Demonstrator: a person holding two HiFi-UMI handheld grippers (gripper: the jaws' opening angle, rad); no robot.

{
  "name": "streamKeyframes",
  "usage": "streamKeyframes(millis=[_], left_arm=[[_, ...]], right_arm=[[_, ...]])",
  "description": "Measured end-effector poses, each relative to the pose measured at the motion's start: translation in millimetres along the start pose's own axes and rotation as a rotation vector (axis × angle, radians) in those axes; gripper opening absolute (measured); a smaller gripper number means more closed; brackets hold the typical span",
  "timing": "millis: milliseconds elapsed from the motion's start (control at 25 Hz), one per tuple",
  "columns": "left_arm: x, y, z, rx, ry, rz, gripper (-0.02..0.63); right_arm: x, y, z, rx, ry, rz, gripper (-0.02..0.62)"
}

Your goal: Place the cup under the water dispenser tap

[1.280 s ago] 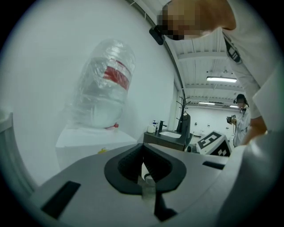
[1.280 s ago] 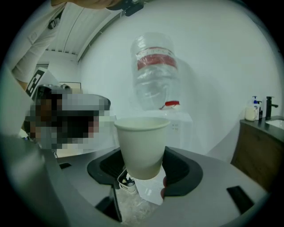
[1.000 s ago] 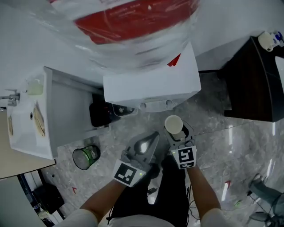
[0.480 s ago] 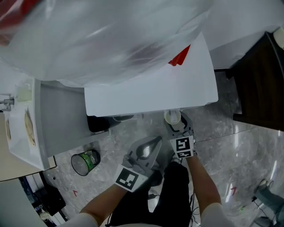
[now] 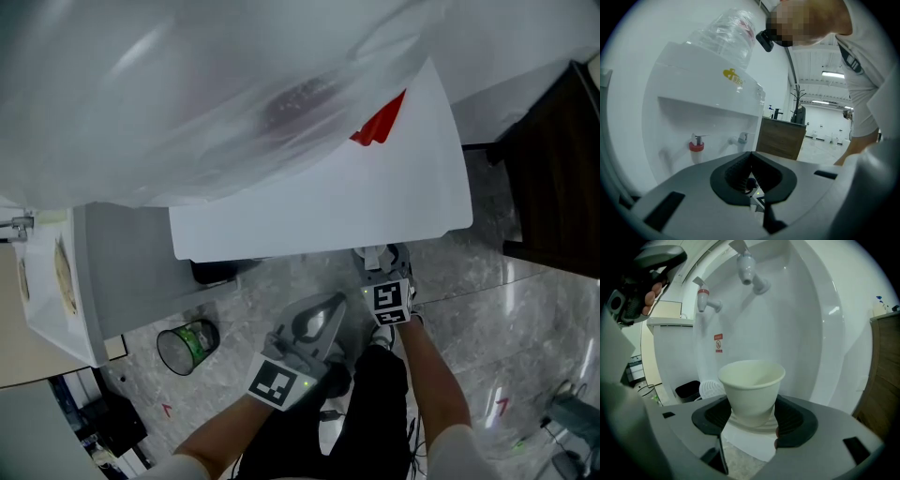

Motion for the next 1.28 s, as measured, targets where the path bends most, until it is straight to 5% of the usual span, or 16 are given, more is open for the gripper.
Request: streamKeyframes(millis=[280, 680, 1080, 1280], left_arm=[[5, 6, 0, -0.018, 0.001, 0.006, 0.006], [28, 34, 12, -0.064, -0.009, 0.022, 0.006], [75, 129, 43, -0.053, -0.020, -0.010, 0.006], [96, 190, 69, -0.030, -0.025, -0.036, 0.006]], right_arm=[[1, -1, -2, -0.084, 0.070, 0.007, 0.316], [-9, 21, 62, -0.158, 0.034, -0.038, 0.333], [-45, 192, 199, -0.029, 0.024, -0.150, 0.319], [-54, 284, 260, 0.066, -0.024, -0.155, 0.172]])
Point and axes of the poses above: the fingertips, and each gripper's own axes: z backward along the fingers, x to its right, y out of its top, the point moved 6 cm from there along z, backward along the fingers, and after that the axes turned 4 degrees about x, right-handed, at the moved point
